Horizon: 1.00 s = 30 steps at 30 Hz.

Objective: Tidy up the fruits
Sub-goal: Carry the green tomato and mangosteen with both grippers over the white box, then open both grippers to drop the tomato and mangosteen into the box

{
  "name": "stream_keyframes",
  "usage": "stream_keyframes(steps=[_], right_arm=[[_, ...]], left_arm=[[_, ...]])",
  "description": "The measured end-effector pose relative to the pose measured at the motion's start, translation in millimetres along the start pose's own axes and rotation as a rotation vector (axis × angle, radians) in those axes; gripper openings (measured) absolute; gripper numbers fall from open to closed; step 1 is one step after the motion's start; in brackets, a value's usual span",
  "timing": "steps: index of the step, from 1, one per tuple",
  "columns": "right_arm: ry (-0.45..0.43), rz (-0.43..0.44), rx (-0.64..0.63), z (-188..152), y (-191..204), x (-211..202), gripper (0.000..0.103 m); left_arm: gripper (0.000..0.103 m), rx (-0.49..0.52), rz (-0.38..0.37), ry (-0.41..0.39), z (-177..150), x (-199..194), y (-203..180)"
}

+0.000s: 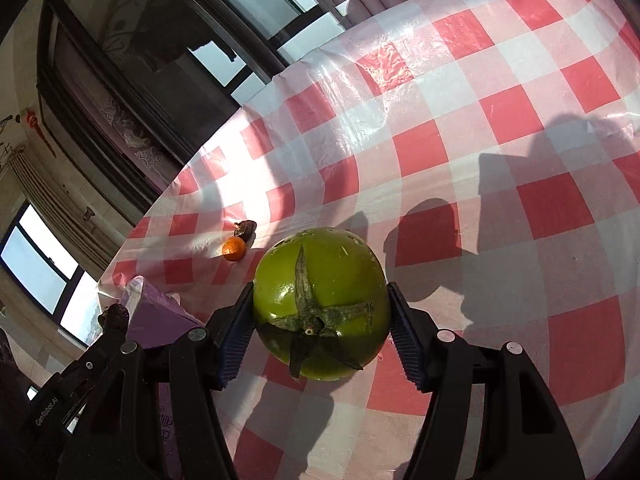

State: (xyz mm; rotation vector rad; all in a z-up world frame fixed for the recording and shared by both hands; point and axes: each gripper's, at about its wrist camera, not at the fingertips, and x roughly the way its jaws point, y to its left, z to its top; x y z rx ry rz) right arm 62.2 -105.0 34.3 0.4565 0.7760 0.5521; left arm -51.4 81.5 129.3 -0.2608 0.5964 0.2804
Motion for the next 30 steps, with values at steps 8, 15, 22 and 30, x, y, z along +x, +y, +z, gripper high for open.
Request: stream_keyframes(steps=[8, 15, 22, 30], right_arm=[[0.016, 0.151, -0.186, -14.2, 114.6, -19.5, 0.062], [0.072, 0.228, -0.425, -55.2, 219.3, -19.4, 0.062], [0.175, 0.157, -0.679, -113.8, 292.0, 5.5, 0.062], [0.380, -0.048, -0.879, -165.8, 307.6, 55.6, 0.062]], left_arm=[[0.035, -0.002, 0.044, -0.041, 18.3, -60.4, 83.7], [0.035, -0.021, 0.155, -0.035, 18.8, -79.0, 159.0], [0.035, -0.019, 0.214, 0.089, 0.7, -63.0, 213.2], [0.035, 0.050, 0.236, 0.234, -14.1, -31.3, 231.8]])
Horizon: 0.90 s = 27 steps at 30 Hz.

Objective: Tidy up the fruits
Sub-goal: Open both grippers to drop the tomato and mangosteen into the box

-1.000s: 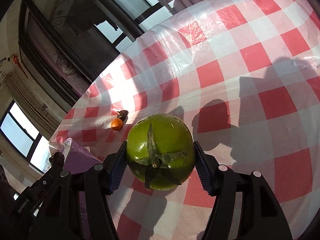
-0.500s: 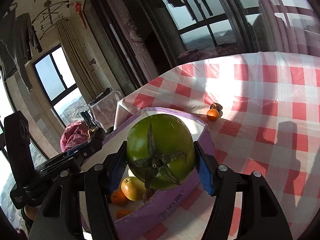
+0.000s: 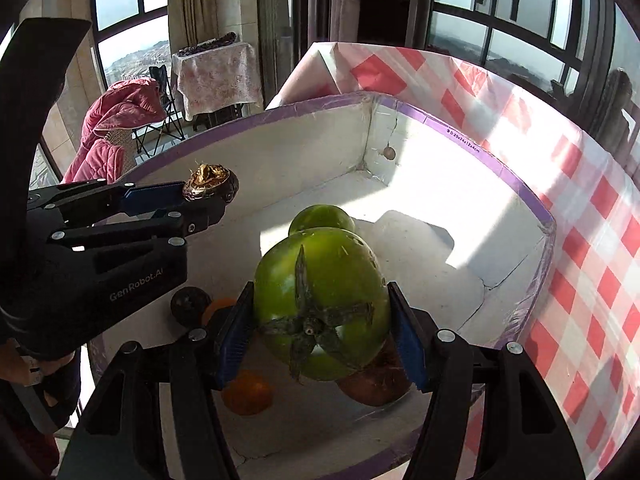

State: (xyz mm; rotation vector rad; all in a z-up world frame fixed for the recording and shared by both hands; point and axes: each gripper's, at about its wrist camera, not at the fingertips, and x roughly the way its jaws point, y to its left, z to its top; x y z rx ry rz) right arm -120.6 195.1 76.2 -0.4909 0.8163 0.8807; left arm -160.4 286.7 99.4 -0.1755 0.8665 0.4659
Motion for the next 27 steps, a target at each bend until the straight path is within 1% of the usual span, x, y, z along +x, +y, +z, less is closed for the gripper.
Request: stream_keyframes(steps=[2, 3, 5, 7, 8, 10, 11, 12, 13, 14, 16, 23, 25, 27], right_arm=[[0.068, -0.028, -0.046, -2.4, 2.4, 15.2, 0.062], [0.101, -0.049, -0.073, -3.1, 5.2, 21.9, 0.062], [0.122, -0.084, -0.135, -2.1, 10.9, 28.3, 0.062], [0.161, -0.125, -0.185, 2.6, 15.8, 32.8, 0.062], [0.177, -0.143, -0.204, 4.5, 16.7, 33.7, 0.061], [0.213, -0.153, -0.234, 7.0, 15.8, 37.2, 0.061], [0.229, -0.151, -0.252, 9.3, 15.9, 39.5, 0.061], [0.244, -0.150, -0.267, 11.8, 16.3, 42.1, 0.061], [0.253, -0.155, -0.277, 15.0, 16.2, 44.1, 0.061], [0.259, -0.166, -0.293, 17.8, 17.9, 46.3, 0.061], [0.264, -0.177, -0.327, 22.9, 21.3, 50.4, 0.062], [0.266, -0.145, -0.385, 37.3, 26.6, 60.6, 0.062], [0.261, -0.139, -0.395, 39.0, 27.5, 61.6, 0.062], [0.252, -0.141, -0.411, 38.6, 28.9, 61.5, 0.061]], left_arm=[[0.035, 0.053, 0.020, 0.020, 0.8, 8.0, -2.8], [0.035, 0.067, 0.008, 0.032, 2.3, 10.8, -3.3], [0.035, 0.107, 0.013, 0.057, 5.1, 14.4, -7.4], [0.036, 0.159, 0.060, 0.081, 6.7, 18.2, -13.0], [0.035, 0.166, 0.067, 0.101, 8.5, 21.4, -12.8], [0.035, 0.195, 0.060, 0.140, 11.5, 27.7, -10.9], [0.032, 0.207, 0.064, 0.159, 12.9, 31.3, -9.1], [0.027, 0.213, 0.077, 0.176, 13.4, 35.5, -6.7], [0.025, 0.210, 0.089, 0.200, 14.2, 40.4, -3.9], [0.024, 0.203, 0.093, 0.218, 14.5, 44.5, -0.6], [0.023, 0.178, 0.071, 0.244, 14.0, 47.8, 6.0], [0.023, 0.086, 0.031, 0.289, 12.2, 50.4, 20.9], [0.024, 0.067, 0.024, 0.296, 12.8, 50.1, 22.0], [0.029, 0.049, 0.014, 0.303, 13.9, 50.3, 23.7]])
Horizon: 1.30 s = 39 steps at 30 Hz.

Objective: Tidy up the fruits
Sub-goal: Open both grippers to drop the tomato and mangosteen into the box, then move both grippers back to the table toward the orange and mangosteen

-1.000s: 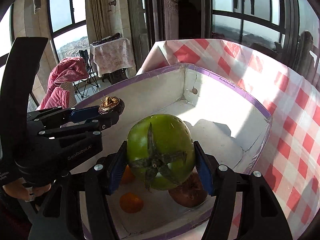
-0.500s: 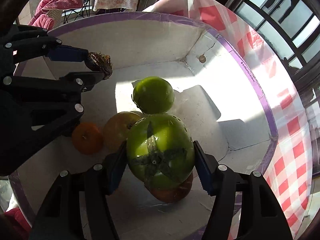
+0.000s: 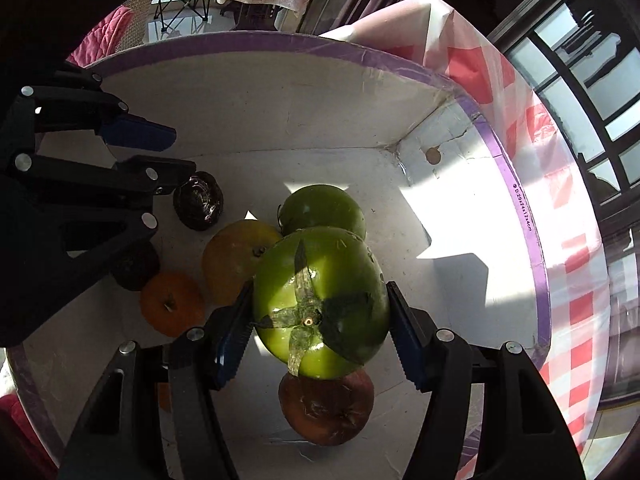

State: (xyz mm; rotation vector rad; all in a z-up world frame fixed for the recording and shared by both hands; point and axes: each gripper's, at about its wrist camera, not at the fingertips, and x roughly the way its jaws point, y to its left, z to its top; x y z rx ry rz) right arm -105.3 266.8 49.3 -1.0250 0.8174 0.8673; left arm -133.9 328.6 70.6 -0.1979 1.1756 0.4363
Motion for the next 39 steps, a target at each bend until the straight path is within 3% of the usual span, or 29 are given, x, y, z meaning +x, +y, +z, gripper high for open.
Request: stream_keyframes(steps=[2, 4, 5, 12, 15, 16, 19, 23, 26, 29, 33, 36, 39], right_arm=[[-0.015, -0.006, 0.003, -0.5, 0.5, -2.3, 0.062], [-0.045, 0.000, 0.013, -1.1, 0.1, -7.9, 0.079], [-0.065, 0.006, 0.015, -1.4, -0.1, -11.5, 0.082], [-0.155, 0.017, 0.043, -13.3, 0.3, -28.1, 0.083], [-0.238, 0.022, 0.101, -26.9, -8.7, -43.8, 0.083], [-0.270, 0.031, 0.124, -32.4, -13.4, -50.0, 0.083], [-0.396, 0.041, 0.208, -53.3, -34.6, -71.9, 0.087], [-0.550, 0.063, 0.355, -86.3, -71.0, -97.2, 0.088], [-0.689, 0.092, 0.496, -123.5, -104.8, -116.4, 0.088], [-0.801, 0.125, 0.663, -169.4, -141.3, -122.4, 0.088], [-0.856, 0.080, 0.953, -243.1, -192.8, -102.3, 0.088], [-0.783, 0.013, 1.116, -288.0, -220.9, -75.0, 0.088], [-0.705, -0.046, 1.182, -321.8, -237.1, -52.5, 0.088]], left_arm=[[0.039, -0.010, -0.017, -0.008, 0.1, -2.0, 1.2], [0.043, -0.012, -0.028, -0.006, 1.0, -1.9, -0.6], [0.046, -0.013, -0.033, -0.008, 1.1, -2.2, -1.3], [0.062, -0.028, -0.117, -0.038, 1.9, -7.4, -1.9], [0.073, -0.063, -0.194, -0.106, -0.7, -20.0, 1.0], [0.081, -0.076, -0.213, -0.137, -1.4, -25.0, 2.2], [0.101, -0.101, -0.187, -0.267, -5.0, -51.4, -3.3], [0.101, -0.115, -0.118, -0.460, -5.1, -97.3, -25.9], [0.101, -0.088, -0.069, -0.640, -7.7, -139.8, -61.1], [0.101, 0.023, -0.054, -0.818, -16.5, -174.5, -115.5], [0.101, 0.197, -0.061, -1.040, -39.8, -196.0, -198.9], [0.101, 0.352, -0.153, -1.040, -47.1, -180.1, -265.9], [0.101, 0.428, -0.241, -0.913, -40.1, -135.7, -319.8]])
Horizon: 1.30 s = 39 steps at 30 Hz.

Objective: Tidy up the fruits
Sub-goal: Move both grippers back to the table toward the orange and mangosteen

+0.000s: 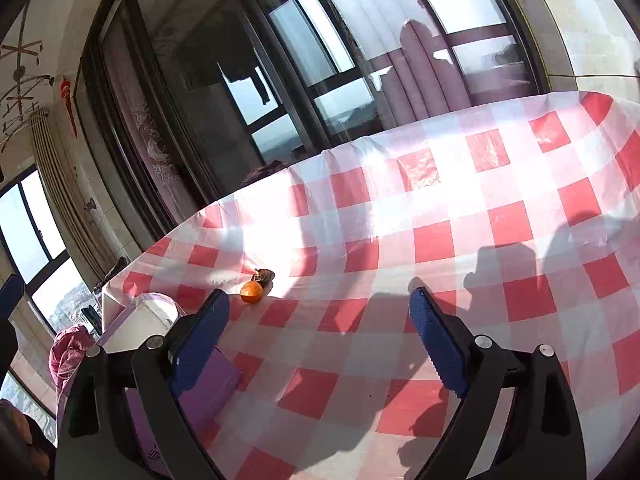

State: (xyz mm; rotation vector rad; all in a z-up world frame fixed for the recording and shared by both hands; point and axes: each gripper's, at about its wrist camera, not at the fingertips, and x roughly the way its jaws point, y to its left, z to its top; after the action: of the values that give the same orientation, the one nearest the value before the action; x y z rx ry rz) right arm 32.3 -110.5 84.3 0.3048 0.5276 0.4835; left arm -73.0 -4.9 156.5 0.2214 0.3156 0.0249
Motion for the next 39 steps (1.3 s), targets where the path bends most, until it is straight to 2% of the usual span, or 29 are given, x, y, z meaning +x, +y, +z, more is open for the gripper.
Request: stream_keyframes(steps=[2, 4, 8, 12, 14, 16, 17, 23, 24, 26, 29, 32, 33, 35, 37, 39], right_arm=[[0.014, -0.049, 0.029, -2.8, -23.9, 5.3, 0.088], [0.020, -0.094, 0.066, -4.7, -48.1, 10.4, 0.088], [0.027, -0.133, 0.144, -10.7, -84.1, 23.5, 0.088], [0.069, -0.138, 0.166, -19.9, -93.5, 39.0, 0.088], [0.052, -0.118, 0.144, -18.3, -89.8, 39.1, 0.088], [0.056, -0.124, 0.138, -18.8, -88.7, 41.5, 0.088], [0.060, -0.124, 0.138, -18.6, -88.3, 42.6, 0.088], [0.068, -0.089, 0.132, -17.0, -86.4, 46.8, 0.088], [0.069, -0.077, 0.130, -14.7, -86.4, 50.5, 0.088], [0.092, -0.071, 0.112, -6.2, -84.8, 64.2, 0.088], [0.104, -0.043, 0.047, 22.6, -71.9, 83.3, 0.088], [0.123, 0.053, -0.019, 65.7, -48.0, 102.4, 0.088], [0.170, 0.085, -0.066, 78.7, -35.7, 115.6, 0.088], [0.244, 0.105, -0.229, 95.8, -2.0, 148.7, 0.088], [0.307, 0.148, -0.390, 96.4, 29.0, 186.6, 0.088], [0.420, 0.178, -0.496, 83.8, 56.7, 231.0, 0.088]], left_arm=[[0.101, -0.052, -0.067, 0.137, -19.3, 46.5, -14.4], [0.101, -0.122, -0.077, 0.257, -40.3, 89.6, -17.6], [0.101, -0.233, -0.008, 0.370, -68.4, 150.8, -8.8], [0.101, -0.372, 0.027, 0.422, -78.9, 186.5, 10.1], [0.101, -0.424, 0.050, 0.451, -81.6, 203.3, 20.4], [0.101, -0.480, 0.062, 0.453, -82.1, 215.6, 31.0], [0.101, -0.503, 0.045, 0.444, -81.6, 219.9, 34.0], [0.101, -0.536, -0.009, 0.429, -82.3, 223.7, 40.1], [0.101, -0.528, -0.014, 0.443, -83.3, 224.2, 39.1], [0.101, -0.487, 0.000, 0.521, -86.1, 233.7, 32.1], [0.101, -0.445, -0.047, 0.597, -89.0, 245.4, 23.9], [0.101, -0.418, -0.043, 0.605, -90.2, 242.8, 20.8], [0.101, -0.414, -0.025, 0.611, -92.2, 238.5, 20.6], [0.101, -0.424, 0.061, 0.633, -97.3, 229.3, 22.5], [0.101, -0.438, 0.102, 0.636, -99.5, 222.0, 20.1], [0.101, -0.427, 0.135, 0.646, -100.1, 218.3, 13.0]])
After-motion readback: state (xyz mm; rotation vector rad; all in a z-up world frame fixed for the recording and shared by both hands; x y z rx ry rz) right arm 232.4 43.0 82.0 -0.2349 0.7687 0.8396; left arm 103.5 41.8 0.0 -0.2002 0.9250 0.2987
